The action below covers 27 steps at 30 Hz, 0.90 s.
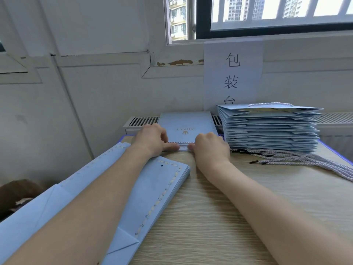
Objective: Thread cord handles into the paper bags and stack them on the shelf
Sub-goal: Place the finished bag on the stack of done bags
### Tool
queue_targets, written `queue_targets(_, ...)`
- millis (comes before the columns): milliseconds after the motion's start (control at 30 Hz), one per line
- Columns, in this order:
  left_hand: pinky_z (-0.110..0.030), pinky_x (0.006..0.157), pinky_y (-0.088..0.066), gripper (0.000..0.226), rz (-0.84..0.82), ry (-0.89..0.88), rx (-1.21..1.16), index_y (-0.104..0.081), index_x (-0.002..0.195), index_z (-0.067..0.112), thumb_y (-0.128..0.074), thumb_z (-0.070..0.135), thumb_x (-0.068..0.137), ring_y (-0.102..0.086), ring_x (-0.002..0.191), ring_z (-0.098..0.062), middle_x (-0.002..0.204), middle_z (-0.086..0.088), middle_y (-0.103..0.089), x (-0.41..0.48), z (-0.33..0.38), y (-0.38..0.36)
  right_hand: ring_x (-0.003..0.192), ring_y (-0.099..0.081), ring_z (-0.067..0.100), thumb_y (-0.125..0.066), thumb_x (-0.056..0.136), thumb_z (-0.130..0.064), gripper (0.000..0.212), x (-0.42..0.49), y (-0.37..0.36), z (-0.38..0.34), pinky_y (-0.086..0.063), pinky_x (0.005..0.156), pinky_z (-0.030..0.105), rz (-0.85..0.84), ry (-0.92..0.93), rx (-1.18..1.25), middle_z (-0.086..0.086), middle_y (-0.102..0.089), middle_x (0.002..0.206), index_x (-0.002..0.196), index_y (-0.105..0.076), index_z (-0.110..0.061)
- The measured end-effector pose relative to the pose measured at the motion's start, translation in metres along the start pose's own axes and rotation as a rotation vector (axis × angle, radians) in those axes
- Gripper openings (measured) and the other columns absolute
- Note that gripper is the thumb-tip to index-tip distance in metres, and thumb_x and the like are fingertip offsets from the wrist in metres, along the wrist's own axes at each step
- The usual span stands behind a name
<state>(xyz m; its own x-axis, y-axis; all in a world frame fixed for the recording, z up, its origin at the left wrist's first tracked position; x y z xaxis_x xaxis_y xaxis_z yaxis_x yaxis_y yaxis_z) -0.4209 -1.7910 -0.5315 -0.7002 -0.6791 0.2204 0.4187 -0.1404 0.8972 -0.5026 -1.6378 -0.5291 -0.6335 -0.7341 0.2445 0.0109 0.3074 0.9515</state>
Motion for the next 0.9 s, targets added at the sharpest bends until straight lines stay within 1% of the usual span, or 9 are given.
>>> queue_targets(67,-0.033,0.081,-0.051,0.04,-0.01,-0.015,-0.032,-0.072,0.078,0.023,-0.081,0.061,0.067,-0.061,0.092,-0.013,0.088,0.005,-0.067,-0.002,-0.002,0.001,0.078,-0.052,0.027,-0.05,0.104,-0.027,0.032,-0.001,-0.001,0.012,-0.039,0.065,0.034,0.005,-0.048,0.072,0.002,-0.039,0.076,0.078,-0.044,-0.01)
queue_targets(133,-0.029,0.075,-0.044,0.035,-0.046,-0.029,-0.103,-0.074,0.083,0.019,-0.077,0.053,0.077,-0.06,0.091,-0.012,0.087,0.004,-0.067,-0.002,-0.005,0.002,0.061,-0.043,0.022,-0.054,0.099,-0.006,0.031,-0.003,-0.001,0.028,-0.04,0.061,0.033,0.013,-0.104,0.142,0.003,-0.037,0.072,0.07,-0.043,-0.009)
queue_targets(200,-0.026,0.07,-0.039,0.027,-0.081,-0.043,-0.138,-0.075,0.087,0.018,-0.075,0.045,0.083,-0.059,0.087,-0.012,0.086,0.002,-0.067,-0.002,-0.008,0.002,0.058,-0.039,0.02,-0.052,0.092,0.007,0.024,-0.004,0.0,0.035,-0.041,0.061,0.034,0.019,-0.115,0.147,0.005,-0.038,0.072,0.074,-0.049,-0.007)
queue_targets(300,-0.023,0.067,-0.04,0.017,-0.094,-0.044,-0.155,-0.076,0.086,0.023,-0.079,0.04,0.081,-0.059,0.08,-0.009,0.083,0.004,-0.066,0.0,-0.011,0.0,0.067,-0.043,0.026,-0.049,0.092,0.009,0.028,-0.003,-0.002,0.034,-0.038,0.062,0.034,0.014,-0.087,0.121,0.005,-0.037,0.072,0.071,-0.043,-0.008)
queue_targets(400,-0.025,0.072,-0.043,0.016,-0.115,-0.037,-0.14,-0.074,0.083,0.026,-0.081,0.04,0.079,-0.061,0.082,-0.01,0.084,0.005,-0.068,0.003,-0.012,-0.002,0.068,-0.042,0.027,-0.049,0.095,0.006,0.035,0.002,-0.005,0.036,-0.036,0.062,0.034,0.032,-0.062,0.094,0.006,-0.037,0.07,0.065,-0.038,-0.009)
queue_targets(500,-0.024,0.069,-0.042,0.016,-0.102,-0.043,-0.154,-0.074,0.083,0.028,-0.081,0.042,0.079,-0.06,0.082,-0.01,0.085,0.005,-0.067,0.001,-0.012,-0.001,0.07,-0.047,0.028,-0.051,0.094,0.008,0.022,0.002,-0.009,0.04,-0.042,0.063,0.034,0.046,-0.067,0.141,0.006,-0.043,0.072,0.076,-0.053,-0.005)
queue_targets(567,-0.021,0.066,-0.042,0.014,-0.08,-0.058,-0.194,-0.075,0.081,0.029,-0.08,0.042,0.079,-0.06,0.08,-0.007,0.083,0.005,-0.067,-0.003,-0.015,-0.001,0.071,-0.049,0.028,-0.051,0.093,0.009,0.02,-0.001,-0.008,0.04,-0.043,0.062,0.034,0.048,-0.066,0.175,0.006,-0.042,0.071,0.08,-0.056,-0.006)
queue_targets(800,-0.027,0.078,-0.051,0.02,-0.057,-0.083,-0.201,-0.075,0.082,0.027,-0.081,0.045,0.076,-0.063,0.087,-0.01,0.094,0.002,-0.07,-0.002,-0.017,0.001,0.062,-0.036,0.021,-0.038,0.082,0.018,0.027,-0.009,0.0,0.04,-0.026,0.049,0.029,0.006,-0.033,0.176,0.005,-0.035,0.072,0.072,-0.042,-0.007)
queue_targets(900,-0.019,0.069,-0.046,0.023,-0.085,-0.091,-0.151,-0.074,0.087,0.02,-0.08,0.041,0.079,-0.061,0.086,-0.013,0.094,-0.004,-0.066,-0.003,-0.012,-0.002,0.058,-0.03,0.017,-0.041,0.084,0.019,0.036,-0.008,0.003,0.035,-0.031,0.054,0.03,0.003,-0.042,0.168,0.005,-0.033,0.071,0.065,-0.033,-0.011)
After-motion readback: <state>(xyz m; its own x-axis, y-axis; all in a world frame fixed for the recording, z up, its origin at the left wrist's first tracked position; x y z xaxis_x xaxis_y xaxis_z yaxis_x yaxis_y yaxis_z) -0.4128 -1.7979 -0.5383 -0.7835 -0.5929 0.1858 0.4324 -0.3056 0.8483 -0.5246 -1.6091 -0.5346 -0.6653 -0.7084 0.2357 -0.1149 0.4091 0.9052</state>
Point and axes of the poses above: each hand's wrist, its own x-axis towards the middle knuckle, its own y-axis out of the back of the hand, z = x × y, the point moved 6 cm from there along x, towards the middle knuckle
